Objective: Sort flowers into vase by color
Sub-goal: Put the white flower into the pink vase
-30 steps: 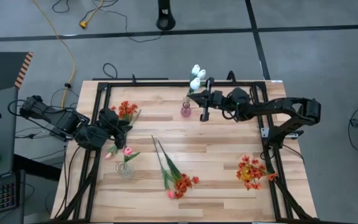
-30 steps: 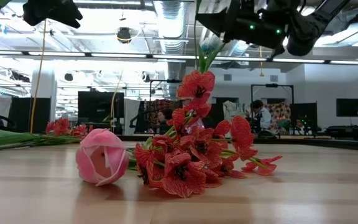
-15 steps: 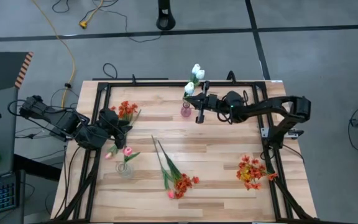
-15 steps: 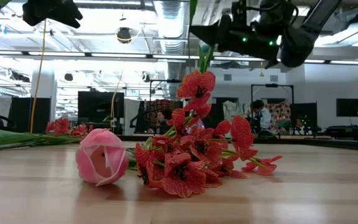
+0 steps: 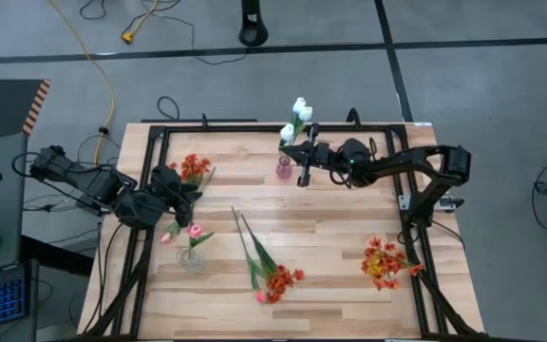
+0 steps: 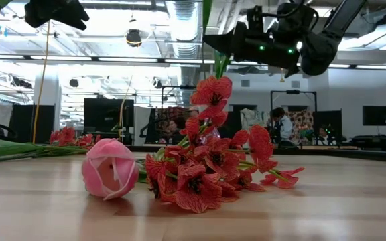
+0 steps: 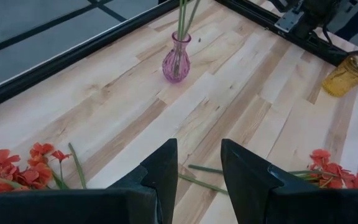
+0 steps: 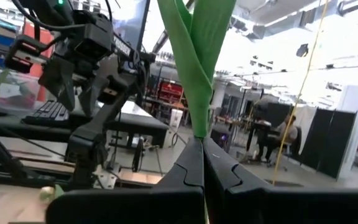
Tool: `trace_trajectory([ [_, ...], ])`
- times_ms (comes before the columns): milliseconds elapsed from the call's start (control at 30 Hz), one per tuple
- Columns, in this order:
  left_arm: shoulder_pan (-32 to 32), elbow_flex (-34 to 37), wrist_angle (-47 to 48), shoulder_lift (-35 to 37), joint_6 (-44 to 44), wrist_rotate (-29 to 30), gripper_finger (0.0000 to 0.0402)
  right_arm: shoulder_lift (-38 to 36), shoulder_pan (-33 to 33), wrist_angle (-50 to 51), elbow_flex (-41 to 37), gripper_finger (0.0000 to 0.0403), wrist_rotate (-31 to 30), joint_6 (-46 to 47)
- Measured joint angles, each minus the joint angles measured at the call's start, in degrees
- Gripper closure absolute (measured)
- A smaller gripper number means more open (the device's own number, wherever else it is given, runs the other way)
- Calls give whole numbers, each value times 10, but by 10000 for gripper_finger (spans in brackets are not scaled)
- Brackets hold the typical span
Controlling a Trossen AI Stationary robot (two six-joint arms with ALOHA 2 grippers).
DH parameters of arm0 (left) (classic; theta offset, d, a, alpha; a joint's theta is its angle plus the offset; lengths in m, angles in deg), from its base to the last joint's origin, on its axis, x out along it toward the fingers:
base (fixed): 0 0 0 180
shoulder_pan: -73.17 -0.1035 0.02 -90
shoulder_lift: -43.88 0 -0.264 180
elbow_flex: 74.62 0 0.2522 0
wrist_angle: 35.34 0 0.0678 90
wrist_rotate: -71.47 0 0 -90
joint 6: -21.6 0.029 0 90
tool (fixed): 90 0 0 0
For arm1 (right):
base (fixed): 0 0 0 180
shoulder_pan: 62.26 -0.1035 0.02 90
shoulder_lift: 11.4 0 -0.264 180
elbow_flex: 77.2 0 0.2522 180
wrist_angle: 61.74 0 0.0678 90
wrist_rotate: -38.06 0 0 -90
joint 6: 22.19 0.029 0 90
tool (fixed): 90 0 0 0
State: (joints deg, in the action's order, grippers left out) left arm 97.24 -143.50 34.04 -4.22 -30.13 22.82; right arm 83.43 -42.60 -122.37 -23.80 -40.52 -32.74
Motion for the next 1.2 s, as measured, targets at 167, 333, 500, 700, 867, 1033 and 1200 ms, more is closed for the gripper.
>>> trace_trajectory([
  [167, 0, 0, 0, 0, 0, 0, 292, 0, 0, 26, 0, 386, -12, 1],
  [333, 0, 0, 0, 0, 0, 0, 292, 0, 0, 49, 0, 368, -13, 1],
  [500, 0, 0, 0, 0, 0, 0, 292, 0, 0, 57, 0, 356, -12, 1],
  [700, 0, 0, 0, 0, 0, 0, 292, 0, 0, 63, 0, 353, -17, 0],
  [867, 0, 0, 0, 0, -8, 0, 292, 0, 0, 83, 0, 348, -70, 1],
  [1033, 0, 0, 0, 0, -17, -4, 292, 0, 0, 110, 0, 317, -75, 1],
  [1200, 0, 0, 0, 0, -24, -4, 292, 0, 0, 128, 0, 263, -75, 1],
])
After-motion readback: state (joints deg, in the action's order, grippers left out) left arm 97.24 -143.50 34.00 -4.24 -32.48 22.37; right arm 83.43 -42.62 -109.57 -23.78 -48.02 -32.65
